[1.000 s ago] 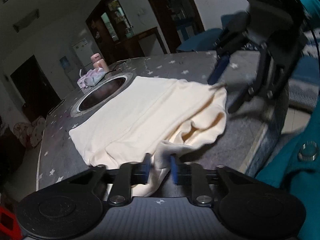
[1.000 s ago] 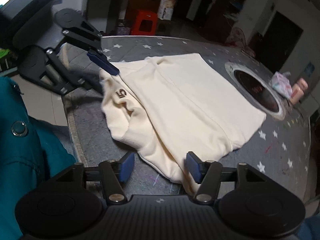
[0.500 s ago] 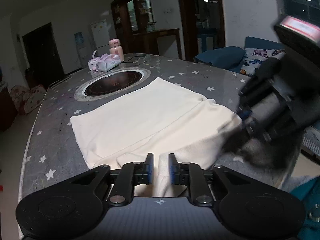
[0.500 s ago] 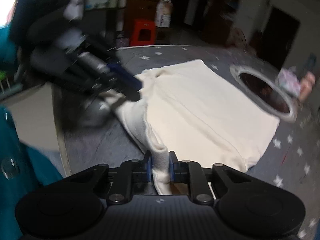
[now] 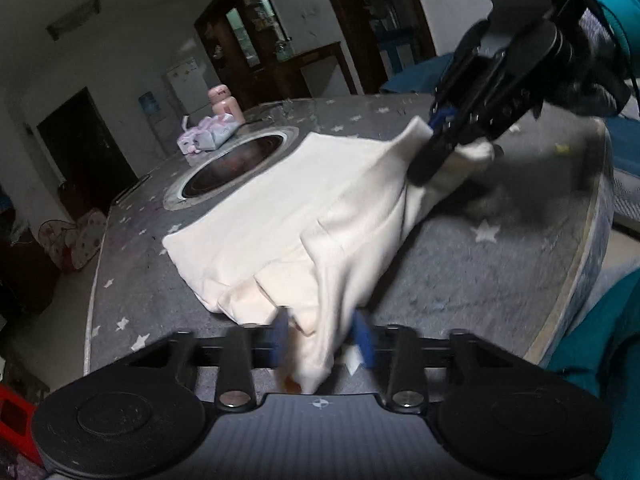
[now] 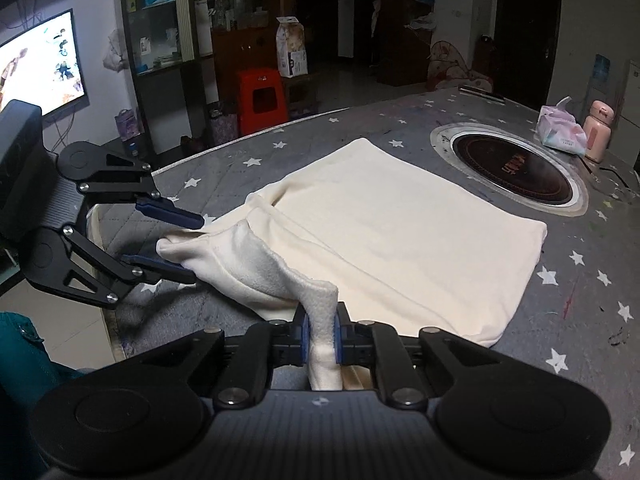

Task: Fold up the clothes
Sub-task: 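Grasp the hem with the right gripper while the left gripper grasps the hem corner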

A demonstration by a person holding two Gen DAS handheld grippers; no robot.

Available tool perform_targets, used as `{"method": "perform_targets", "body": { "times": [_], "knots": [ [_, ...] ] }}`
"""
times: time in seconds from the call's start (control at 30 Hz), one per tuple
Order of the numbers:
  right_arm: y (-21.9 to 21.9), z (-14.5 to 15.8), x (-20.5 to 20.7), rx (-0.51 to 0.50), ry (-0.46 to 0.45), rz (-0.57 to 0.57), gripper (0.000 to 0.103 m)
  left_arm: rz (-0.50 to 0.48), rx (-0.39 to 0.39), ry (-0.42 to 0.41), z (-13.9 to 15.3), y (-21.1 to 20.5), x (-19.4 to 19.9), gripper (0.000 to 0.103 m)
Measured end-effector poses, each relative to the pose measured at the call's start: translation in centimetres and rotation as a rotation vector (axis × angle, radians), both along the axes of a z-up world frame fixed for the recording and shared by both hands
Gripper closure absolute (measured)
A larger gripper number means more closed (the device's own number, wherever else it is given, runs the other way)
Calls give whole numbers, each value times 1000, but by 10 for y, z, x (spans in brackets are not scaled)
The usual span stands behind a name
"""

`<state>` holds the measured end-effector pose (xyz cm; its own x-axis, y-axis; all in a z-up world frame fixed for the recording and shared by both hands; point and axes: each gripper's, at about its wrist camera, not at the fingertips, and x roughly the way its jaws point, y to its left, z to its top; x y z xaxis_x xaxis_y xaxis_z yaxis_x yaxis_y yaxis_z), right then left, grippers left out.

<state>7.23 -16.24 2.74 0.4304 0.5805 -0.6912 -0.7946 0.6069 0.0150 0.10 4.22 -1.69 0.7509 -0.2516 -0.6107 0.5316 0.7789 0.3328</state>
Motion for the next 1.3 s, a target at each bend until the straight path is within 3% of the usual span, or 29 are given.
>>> {"method": "perform_targets", "body": {
  "times": [0.07,0.27,0.67,0.97,1.3],
  "knots": [
    [-2,-1,-4,6,-4,-3,94,6,-17,10,2,2,0,90],
    [-11,9,-25,37,-44,1,95,-2,-65,-13,19,4,-15,91],
    [-34,67,-98,47,-24,103,96,-81,-125,-5,66,6,-77,91],
    [-36,77,-54,49,-43,18,96,-48,-133,-55,72,0,-14,91],
    [-14,54,48,-33,-30,-40,96,32,-105,27,44,-4,94,92]
  ]
}}
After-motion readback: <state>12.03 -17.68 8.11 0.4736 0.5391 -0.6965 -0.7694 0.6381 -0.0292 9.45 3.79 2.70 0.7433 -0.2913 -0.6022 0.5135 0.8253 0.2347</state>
